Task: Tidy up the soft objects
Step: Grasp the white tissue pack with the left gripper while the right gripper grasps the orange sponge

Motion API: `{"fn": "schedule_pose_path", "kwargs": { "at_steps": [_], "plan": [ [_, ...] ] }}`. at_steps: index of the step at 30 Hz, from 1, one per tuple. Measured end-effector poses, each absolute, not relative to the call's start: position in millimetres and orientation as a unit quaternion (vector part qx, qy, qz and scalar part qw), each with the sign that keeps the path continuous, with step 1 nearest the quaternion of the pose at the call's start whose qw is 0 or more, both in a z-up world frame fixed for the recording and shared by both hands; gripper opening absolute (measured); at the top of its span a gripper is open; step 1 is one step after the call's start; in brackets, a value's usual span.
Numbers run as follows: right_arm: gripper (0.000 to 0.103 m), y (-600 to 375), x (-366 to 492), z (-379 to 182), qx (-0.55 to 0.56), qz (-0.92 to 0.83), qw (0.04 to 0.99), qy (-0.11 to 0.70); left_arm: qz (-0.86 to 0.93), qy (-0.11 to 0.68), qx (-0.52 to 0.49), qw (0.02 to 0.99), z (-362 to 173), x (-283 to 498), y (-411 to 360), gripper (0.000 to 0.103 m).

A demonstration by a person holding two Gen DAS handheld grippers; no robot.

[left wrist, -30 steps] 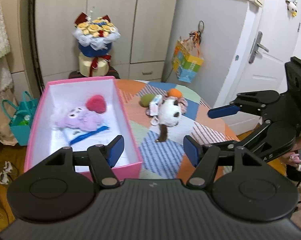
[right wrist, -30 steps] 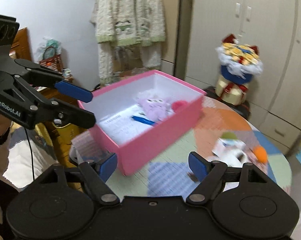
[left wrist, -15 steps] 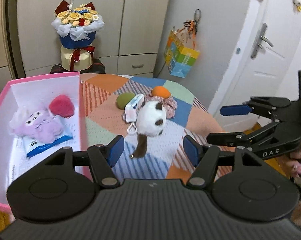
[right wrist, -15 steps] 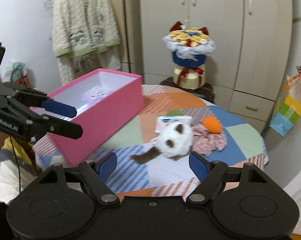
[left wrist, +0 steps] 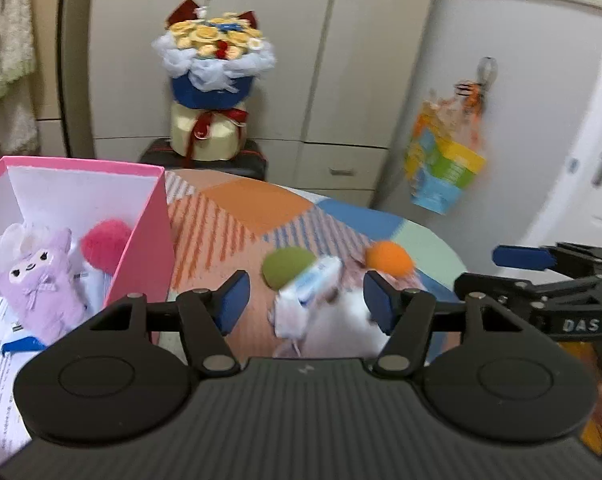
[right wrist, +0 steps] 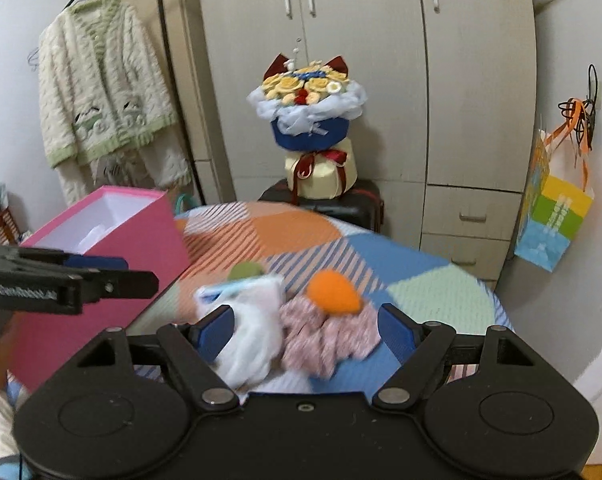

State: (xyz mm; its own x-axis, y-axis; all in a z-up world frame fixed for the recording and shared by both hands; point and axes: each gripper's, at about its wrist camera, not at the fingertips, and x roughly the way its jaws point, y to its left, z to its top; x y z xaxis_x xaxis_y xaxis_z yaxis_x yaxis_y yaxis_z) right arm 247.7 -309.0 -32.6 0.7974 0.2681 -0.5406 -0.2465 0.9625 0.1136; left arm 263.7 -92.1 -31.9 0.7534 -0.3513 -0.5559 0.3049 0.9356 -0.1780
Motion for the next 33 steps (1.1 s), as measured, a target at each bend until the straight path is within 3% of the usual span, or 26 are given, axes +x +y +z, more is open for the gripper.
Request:
{"fn": "schedule_pose_path", "kwargs": {
  "at_steps": [2,6,9,15,19,27,33],
  "plan": [
    [0.077,-313.2,265.2,-38.1,0.023,0.140,0.945,0.295,-0.157,0.307,-0.042,0.938,-37.1,275.5,-99.6,0.061],
    [0.057,-315.7,296.5,-52.8,0.033,0.152,0.937,0.313,-0.139,0.326,-0.042,0.934,-50.0,298.3,-109.7,0.059],
    [0.052,-314.8,315.6,-64.1,0.027,0.154,0.935,0.319,-0.112,0.324,-0.039,0.939,-61.1,310.0,-113.6,0.059],
    [0.051,-317.7,331.6,-74.1,0.034,0.184,0.932,0.311,-0.139,0.339,-0.047,0.929,-72.7,315.5,-115.6,0.059],
    [0.051,-316.5,338.8,-80.1,0.037,0.196,0.928,0.314,-0.148,0.368,-0.061,0.916,-82.1,320.9,-116.9,0.048],
    [0.052,-319.6,340.8,-93.1,0.038,0.199,0.924,0.323,-0.152,0.383,-0.078,0.908,-95.0,323.3,-117.6,0.046],
    [0.052,-318.9,341.5,-100.7,0.031,0.196,0.924,0.328,-0.164,0.372,-0.066,0.911,-96.4,317.7,-122.1,0.028]
  ]
}}
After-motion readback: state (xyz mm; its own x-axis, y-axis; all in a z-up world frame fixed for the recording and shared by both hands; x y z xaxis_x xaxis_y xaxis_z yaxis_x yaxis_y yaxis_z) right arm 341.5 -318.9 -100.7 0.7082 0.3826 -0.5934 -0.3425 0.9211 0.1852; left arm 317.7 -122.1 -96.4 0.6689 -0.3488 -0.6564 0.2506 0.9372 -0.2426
